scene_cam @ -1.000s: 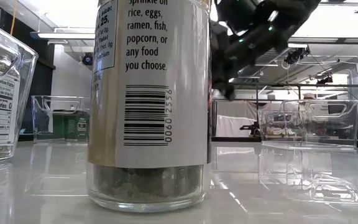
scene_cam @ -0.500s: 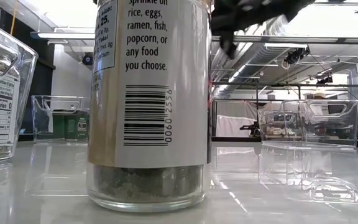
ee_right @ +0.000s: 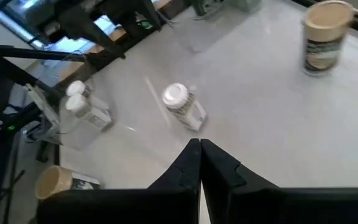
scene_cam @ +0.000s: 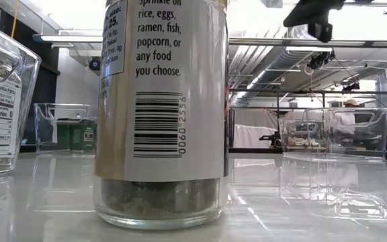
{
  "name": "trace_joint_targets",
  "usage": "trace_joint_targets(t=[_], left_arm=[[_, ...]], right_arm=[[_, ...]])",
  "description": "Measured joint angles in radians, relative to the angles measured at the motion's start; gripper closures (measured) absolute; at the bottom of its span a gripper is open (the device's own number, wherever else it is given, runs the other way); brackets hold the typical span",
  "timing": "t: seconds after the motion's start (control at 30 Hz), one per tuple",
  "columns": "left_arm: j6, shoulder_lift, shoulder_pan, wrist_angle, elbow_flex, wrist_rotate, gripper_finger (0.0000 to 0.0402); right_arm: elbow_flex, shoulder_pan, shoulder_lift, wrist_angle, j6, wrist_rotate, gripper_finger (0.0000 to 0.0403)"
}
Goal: Sort spices by type
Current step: Put the white seasoning bottle into the bottom transparent bin
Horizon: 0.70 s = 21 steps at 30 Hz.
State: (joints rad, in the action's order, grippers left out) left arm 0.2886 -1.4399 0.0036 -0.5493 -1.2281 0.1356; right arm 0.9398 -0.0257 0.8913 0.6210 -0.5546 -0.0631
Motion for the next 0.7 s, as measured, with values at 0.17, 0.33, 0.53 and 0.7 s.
trace_joint_targets(t=[0.17,0.33,0.53,0.7], left_arm=[[0.088,-0.125,0.001,-0.005,-0.039,0.001,0.0083],[0.164,-0.224,0.001,-0.025,-0.090,0.002,0.0078],[0.205,-0.297,0.001,-0.070,-0.113,-0.011,0.0078],[0.200,-0.349,0.003,-0.072,-0.113,-0.061,0.0078]], right_arm=[[0.000,0.036,-0.037,0.083,-0.014,-0.047,0.0403],[-0.004,0.041,-0.033,0.114,0.005,-0.054,0.0403],[-0.007,0.041,-0.032,0.135,0.028,-0.056,0.0403],[-0.008,0.041,-0.032,0.139,0.035,-0.056,0.0403]])
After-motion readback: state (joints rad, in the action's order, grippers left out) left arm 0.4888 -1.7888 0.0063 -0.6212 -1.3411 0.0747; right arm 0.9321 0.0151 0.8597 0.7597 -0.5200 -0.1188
